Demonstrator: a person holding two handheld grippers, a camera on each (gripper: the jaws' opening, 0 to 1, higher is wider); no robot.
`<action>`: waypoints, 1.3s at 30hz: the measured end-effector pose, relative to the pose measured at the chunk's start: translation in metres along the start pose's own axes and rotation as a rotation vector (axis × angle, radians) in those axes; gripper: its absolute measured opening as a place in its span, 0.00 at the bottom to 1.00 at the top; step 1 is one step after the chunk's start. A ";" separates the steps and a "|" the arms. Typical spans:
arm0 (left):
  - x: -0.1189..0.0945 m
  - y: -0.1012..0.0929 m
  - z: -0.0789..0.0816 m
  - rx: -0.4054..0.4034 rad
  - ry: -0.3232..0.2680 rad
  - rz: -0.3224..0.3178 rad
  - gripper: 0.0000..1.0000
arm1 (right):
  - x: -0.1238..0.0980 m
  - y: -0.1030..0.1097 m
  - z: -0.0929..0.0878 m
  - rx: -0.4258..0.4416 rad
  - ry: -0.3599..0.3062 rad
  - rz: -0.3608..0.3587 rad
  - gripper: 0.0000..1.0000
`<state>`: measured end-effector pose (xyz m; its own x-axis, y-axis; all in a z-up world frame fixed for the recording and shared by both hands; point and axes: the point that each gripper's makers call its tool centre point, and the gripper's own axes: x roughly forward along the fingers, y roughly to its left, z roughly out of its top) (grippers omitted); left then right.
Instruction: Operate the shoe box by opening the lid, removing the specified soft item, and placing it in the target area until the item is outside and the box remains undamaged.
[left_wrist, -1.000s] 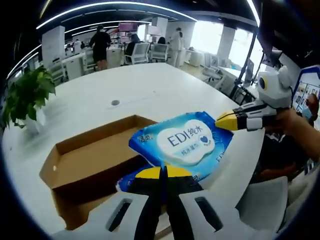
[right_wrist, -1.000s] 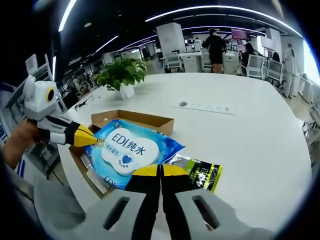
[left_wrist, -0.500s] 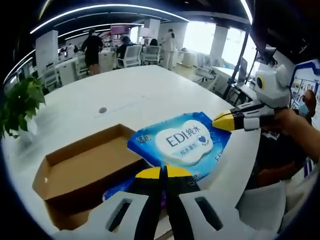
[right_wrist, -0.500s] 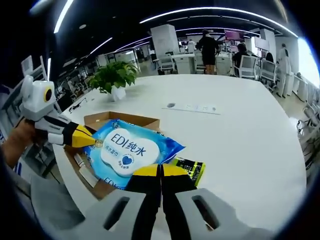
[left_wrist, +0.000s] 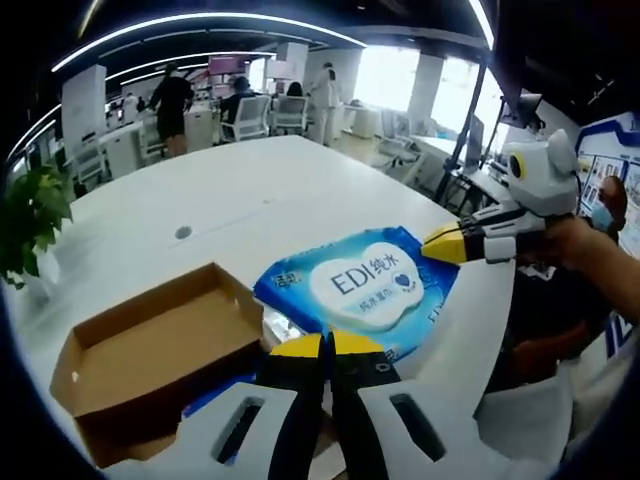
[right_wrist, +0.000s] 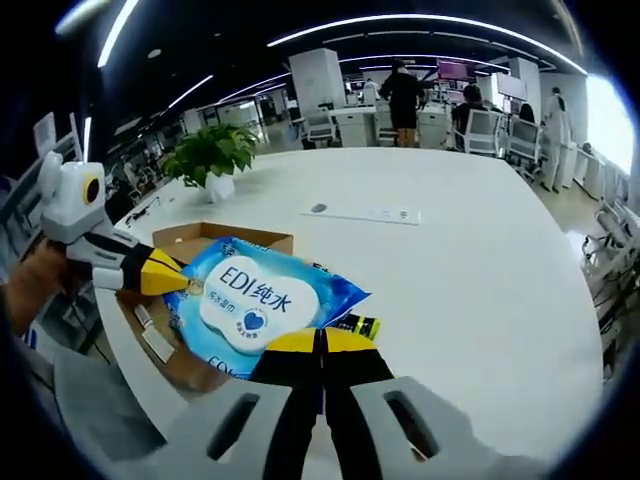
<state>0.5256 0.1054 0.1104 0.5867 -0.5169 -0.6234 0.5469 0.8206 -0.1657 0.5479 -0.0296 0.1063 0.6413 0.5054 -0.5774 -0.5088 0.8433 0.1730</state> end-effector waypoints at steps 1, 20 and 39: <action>0.002 -0.001 0.000 0.001 0.000 -0.002 0.00 | 0.000 -0.001 -0.001 0.000 0.002 -0.004 0.00; 0.040 -0.002 -0.016 0.070 0.083 -0.011 0.00 | 0.025 -0.026 -0.028 0.013 0.052 -0.030 0.00; 0.064 0.007 -0.036 0.278 0.208 0.042 0.00 | 0.059 -0.036 -0.046 -0.023 0.088 -0.020 0.00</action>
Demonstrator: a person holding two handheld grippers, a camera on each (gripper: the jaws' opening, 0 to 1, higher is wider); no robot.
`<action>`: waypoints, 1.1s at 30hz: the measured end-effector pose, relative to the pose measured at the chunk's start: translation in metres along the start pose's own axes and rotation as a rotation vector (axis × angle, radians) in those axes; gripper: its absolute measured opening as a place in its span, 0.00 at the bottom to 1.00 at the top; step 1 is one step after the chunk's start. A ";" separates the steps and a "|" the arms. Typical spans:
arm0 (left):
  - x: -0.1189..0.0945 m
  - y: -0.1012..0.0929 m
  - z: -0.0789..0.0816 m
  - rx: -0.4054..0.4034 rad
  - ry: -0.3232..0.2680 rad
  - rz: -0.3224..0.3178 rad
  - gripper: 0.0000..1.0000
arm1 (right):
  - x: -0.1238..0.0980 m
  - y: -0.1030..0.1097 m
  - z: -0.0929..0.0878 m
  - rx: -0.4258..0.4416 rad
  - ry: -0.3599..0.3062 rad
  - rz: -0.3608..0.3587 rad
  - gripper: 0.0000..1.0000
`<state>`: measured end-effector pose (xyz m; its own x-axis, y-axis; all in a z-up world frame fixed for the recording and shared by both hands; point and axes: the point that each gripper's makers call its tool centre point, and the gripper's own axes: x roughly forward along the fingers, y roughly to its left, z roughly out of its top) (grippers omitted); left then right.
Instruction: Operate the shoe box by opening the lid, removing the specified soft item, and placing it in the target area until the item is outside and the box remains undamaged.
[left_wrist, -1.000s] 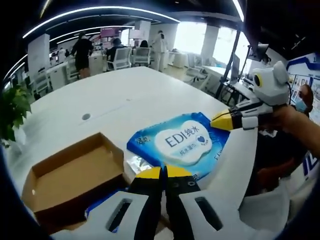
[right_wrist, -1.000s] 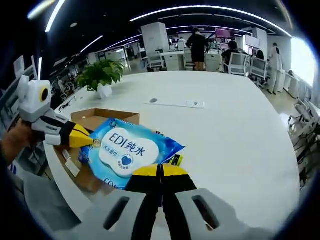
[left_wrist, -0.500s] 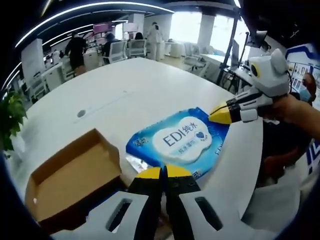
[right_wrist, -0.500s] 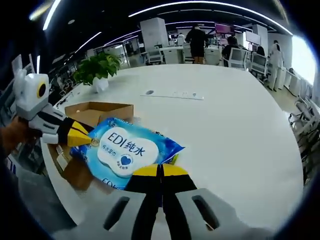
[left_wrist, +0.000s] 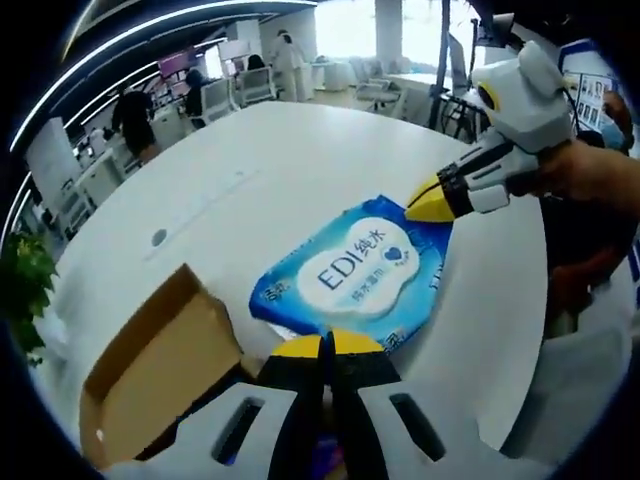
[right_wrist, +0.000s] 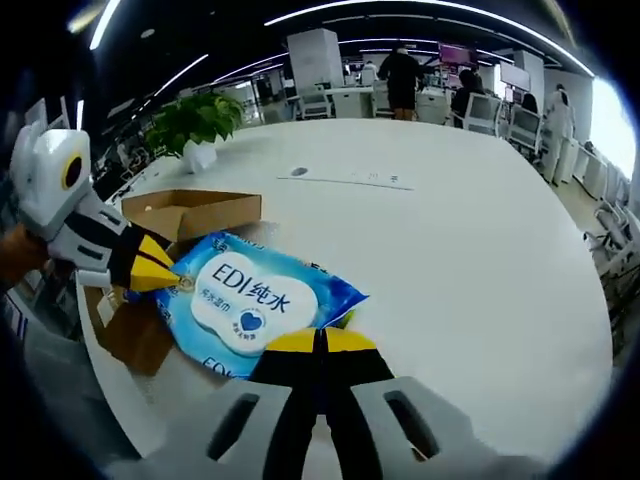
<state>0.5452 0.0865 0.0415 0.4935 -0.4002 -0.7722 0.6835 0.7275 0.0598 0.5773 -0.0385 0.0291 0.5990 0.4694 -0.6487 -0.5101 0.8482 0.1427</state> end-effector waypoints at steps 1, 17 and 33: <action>0.002 -0.001 -0.001 0.013 0.009 0.001 0.00 | 0.001 0.000 -0.001 -0.002 0.000 -0.001 0.00; 0.018 0.000 -0.011 0.157 0.088 0.028 0.00 | 0.018 -0.003 -0.010 -0.022 0.000 -0.018 0.00; 0.028 0.000 -0.018 0.221 0.125 0.033 0.00 | 0.025 -0.006 -0.017 -0.013 -0.018 -0.034 0.00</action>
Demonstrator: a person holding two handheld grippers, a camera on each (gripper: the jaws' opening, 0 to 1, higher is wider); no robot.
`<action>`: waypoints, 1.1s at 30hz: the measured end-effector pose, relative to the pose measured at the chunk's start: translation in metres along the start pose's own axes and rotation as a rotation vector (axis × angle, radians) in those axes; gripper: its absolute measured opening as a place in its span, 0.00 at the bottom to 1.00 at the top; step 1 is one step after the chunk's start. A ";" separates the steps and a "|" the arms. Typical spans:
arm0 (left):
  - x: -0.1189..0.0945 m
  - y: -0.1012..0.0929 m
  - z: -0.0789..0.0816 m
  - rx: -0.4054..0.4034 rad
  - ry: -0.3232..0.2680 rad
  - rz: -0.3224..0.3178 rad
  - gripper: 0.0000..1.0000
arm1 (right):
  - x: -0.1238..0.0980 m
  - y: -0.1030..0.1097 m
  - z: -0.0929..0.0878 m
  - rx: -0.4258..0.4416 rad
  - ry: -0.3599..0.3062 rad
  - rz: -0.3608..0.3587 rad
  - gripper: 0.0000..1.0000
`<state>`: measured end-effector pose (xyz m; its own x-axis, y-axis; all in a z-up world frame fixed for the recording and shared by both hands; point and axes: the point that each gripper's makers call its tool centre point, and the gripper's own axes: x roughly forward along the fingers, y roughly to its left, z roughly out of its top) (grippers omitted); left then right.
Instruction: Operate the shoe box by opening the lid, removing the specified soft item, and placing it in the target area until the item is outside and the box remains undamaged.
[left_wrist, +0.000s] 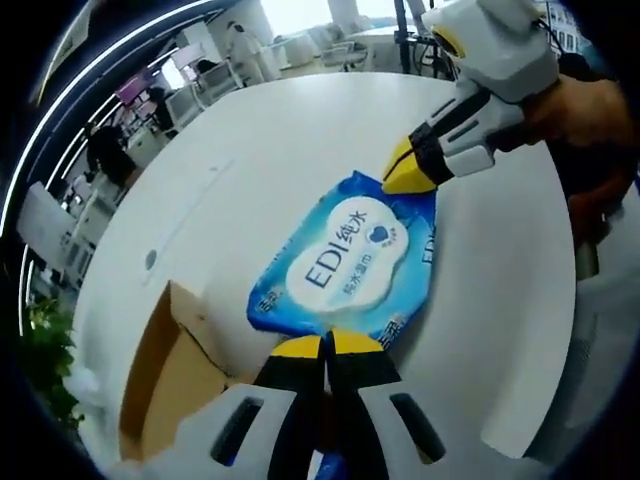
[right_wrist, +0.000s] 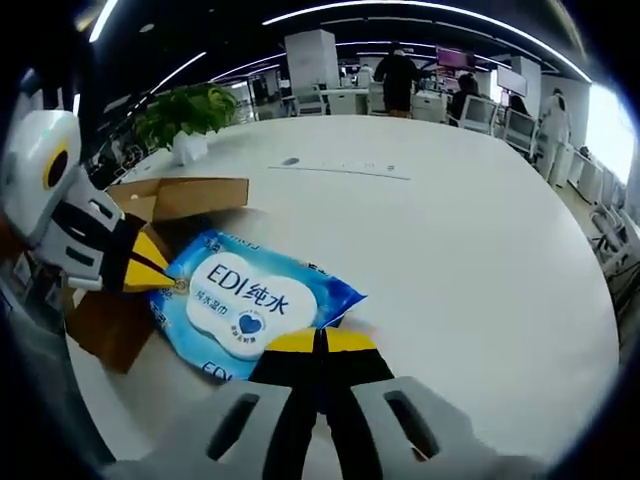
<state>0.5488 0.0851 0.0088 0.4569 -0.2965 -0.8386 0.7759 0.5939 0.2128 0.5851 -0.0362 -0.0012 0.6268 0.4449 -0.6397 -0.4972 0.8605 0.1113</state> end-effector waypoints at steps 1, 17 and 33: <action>0.000 0.000 -0.001 0.000 0.004 -0.002 0.00 | 0.000 0.000 0.000 0.000 0.000 0.000 0.00; 0.003 -0.004 -0.010 0.038 0.036 -0.012 0.01 | -0.001 -0.002 0.000 -0.023 -0.015 -0.020 0.00; -0.010 -0.010 -0.001 -0.088 -0.076 -0.078 0.17 | -0.019 0.003 0.013 -0.099 -0.057 -0.011 0.11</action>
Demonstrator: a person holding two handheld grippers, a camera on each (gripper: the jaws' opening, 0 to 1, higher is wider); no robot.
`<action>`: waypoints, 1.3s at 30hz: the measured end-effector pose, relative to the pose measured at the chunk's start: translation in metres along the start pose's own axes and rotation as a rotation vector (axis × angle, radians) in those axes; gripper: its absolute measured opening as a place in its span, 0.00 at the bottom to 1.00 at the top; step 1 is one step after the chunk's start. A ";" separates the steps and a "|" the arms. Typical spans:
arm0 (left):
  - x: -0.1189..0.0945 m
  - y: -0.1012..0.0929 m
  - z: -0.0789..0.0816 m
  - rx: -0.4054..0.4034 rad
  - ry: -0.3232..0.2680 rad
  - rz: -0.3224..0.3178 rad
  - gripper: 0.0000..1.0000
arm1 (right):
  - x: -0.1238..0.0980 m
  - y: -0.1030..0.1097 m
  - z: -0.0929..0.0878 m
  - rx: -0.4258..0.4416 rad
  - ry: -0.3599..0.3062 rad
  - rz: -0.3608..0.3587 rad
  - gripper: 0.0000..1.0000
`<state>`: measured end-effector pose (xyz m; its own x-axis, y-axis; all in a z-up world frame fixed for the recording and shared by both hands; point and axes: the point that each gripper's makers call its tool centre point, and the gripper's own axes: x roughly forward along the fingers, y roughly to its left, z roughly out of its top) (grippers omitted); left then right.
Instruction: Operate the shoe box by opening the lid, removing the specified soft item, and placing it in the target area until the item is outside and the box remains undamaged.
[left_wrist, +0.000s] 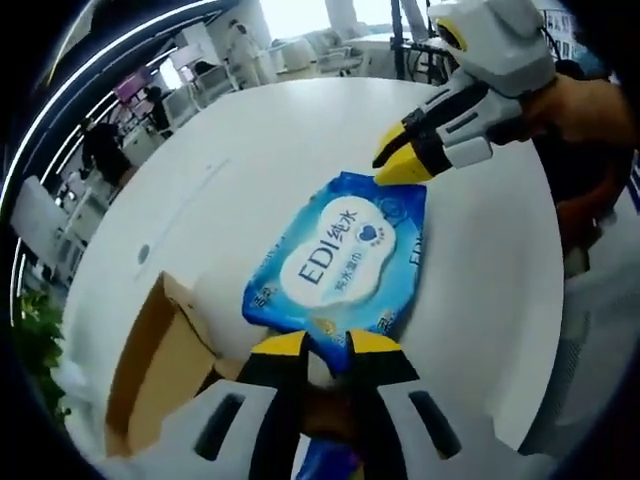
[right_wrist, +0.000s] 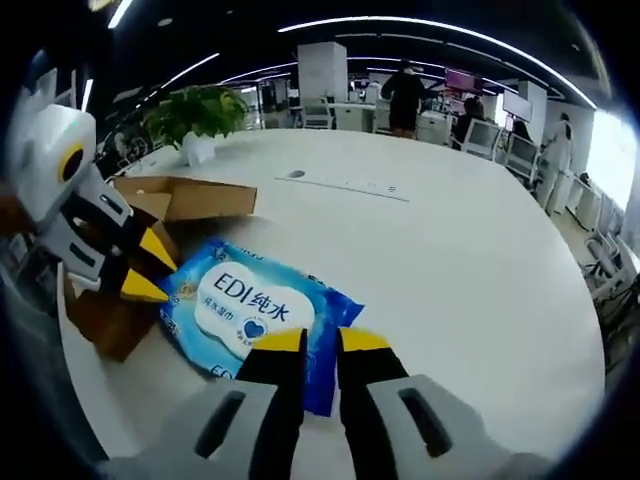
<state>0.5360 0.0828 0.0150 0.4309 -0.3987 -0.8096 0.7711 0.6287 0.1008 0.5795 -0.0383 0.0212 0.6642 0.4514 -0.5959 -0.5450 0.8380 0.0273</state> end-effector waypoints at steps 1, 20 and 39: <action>-0.002 -0.001 0.002 -0.040 -0.017 -0.014 0.18 | -0.001 0.001 0.000 -0.007 0.001 0.003 0.11; -0.036 -0.001 0.022 -0.202 -0.204 -0.090 0.33 | -0.033 0.033 0.017 -0.236 0.022 0.090 0.25; -0.077 0.010 -0.003 -0.134 -0.225 -0.127 0.41 | -0.036 0.083 0.061 -0.317 -0.049 0.204 0.26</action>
<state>0.5090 0.1225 0.0767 0.4397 -0.6082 -0.6608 0.7628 0.6413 -0.0827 0.5416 0.0340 0.0941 0.5452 0.6200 -0.5642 -0.7948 0.5963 -0.1127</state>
